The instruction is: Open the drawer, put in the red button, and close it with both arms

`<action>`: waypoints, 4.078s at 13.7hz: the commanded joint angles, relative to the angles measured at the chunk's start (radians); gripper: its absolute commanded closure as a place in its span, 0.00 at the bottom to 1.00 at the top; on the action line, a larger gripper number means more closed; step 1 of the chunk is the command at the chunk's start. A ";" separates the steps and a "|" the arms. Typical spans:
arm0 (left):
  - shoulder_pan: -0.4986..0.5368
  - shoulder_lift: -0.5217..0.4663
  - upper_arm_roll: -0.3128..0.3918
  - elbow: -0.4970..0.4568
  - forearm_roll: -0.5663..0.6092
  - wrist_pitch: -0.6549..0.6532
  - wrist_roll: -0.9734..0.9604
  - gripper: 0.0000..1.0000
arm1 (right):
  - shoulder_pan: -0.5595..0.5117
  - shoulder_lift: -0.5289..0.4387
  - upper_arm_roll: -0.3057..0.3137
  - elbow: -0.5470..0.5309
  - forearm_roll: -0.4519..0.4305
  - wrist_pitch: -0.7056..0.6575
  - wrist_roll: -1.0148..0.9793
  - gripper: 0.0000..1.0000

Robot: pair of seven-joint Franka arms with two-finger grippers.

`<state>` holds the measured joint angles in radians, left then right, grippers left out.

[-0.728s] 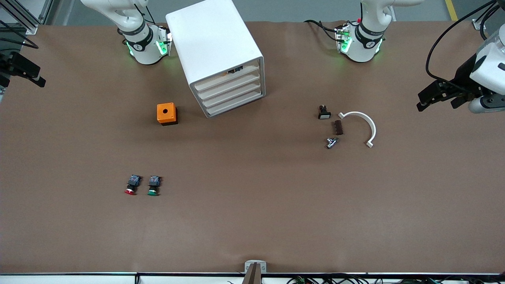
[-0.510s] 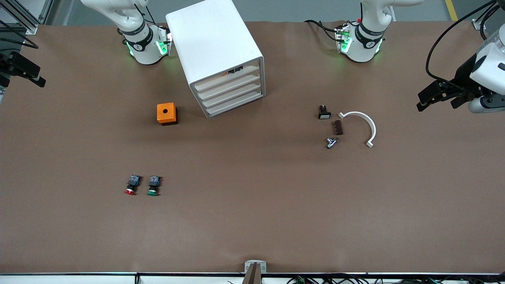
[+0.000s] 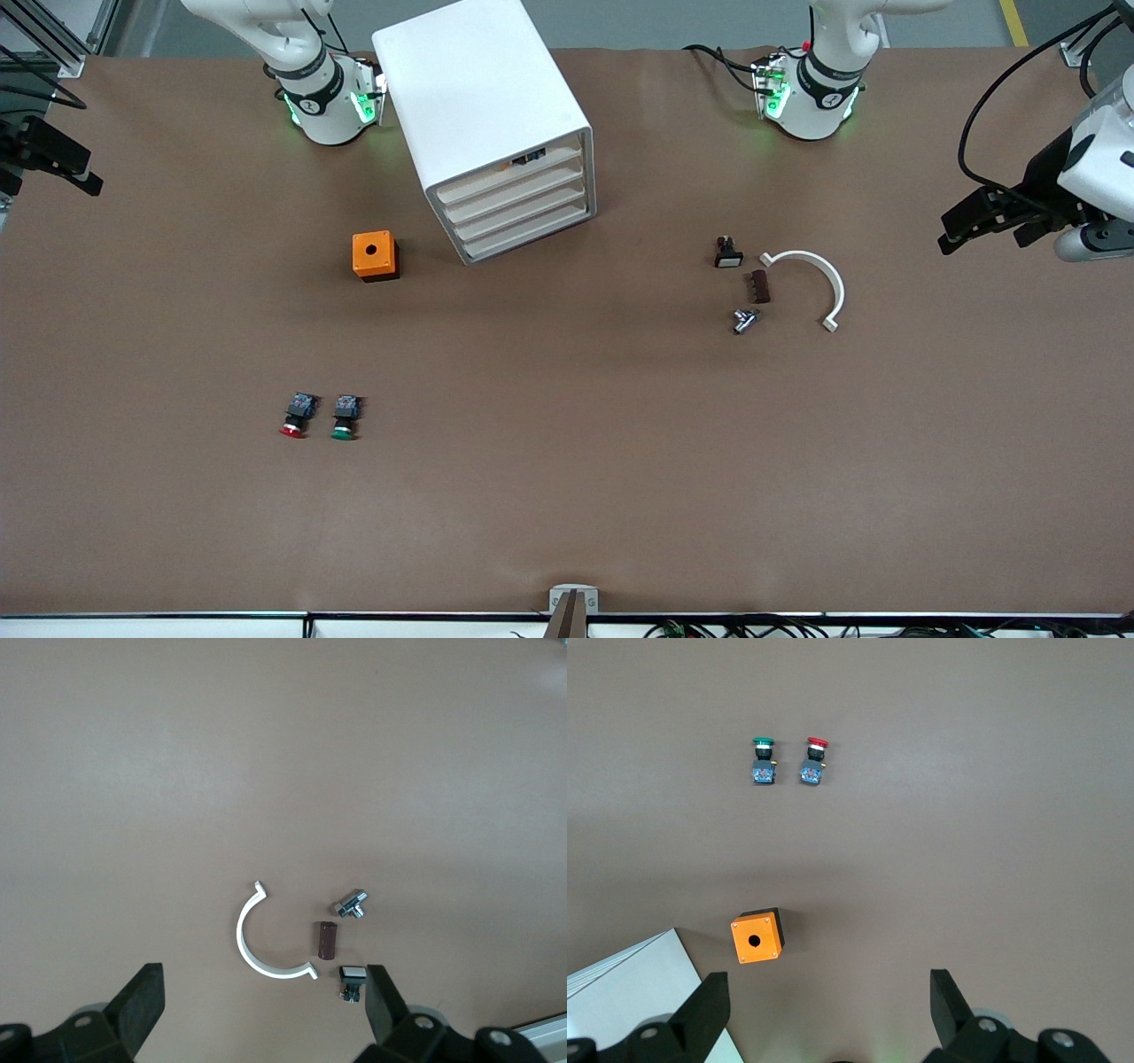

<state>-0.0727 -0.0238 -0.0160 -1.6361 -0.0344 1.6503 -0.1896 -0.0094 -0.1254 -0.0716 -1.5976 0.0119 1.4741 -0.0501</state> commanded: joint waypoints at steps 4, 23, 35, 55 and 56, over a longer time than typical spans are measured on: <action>-0.010 0.094 -0.005 0.007 0.005 -0.021 0.002 0.00 | -0.023 -0.026 0.015 -0.025 -0.010 0.002 -0.017 0.00; -0.321 0.701 -0.094 0.291 -0.530 -0.184 -1.281 0.00 | -0.029 0.320 0.016 0.041 -0.070 0.147 -0.017 0.00; -0.351 0.921 -0.151 0.318 -0.936 -0.216 -2.011 0.01 | 0.068 0.656 0.019 -0.018 0.074 0.618 0.371 0.00; -0.507 0.984 -0.196 0.252 -0.940 -0.293 -2.105 0.73 | 0.086 0.782 0.021 -0.208 0.077 0.994 0.441 0.00; -0.507 0.986 -0.196 0.254 -0.940 -0.293 -2.104 0.76 | 0.085 0.785 0.021 -0.206 0.077 0.996 0.441 0.00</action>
<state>-0.5825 0.9599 -0.2118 -1.3867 -0.9586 1.3750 -2.2815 0.0757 0.6568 -0.0514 -1.7999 0.0759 2.4565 0.3819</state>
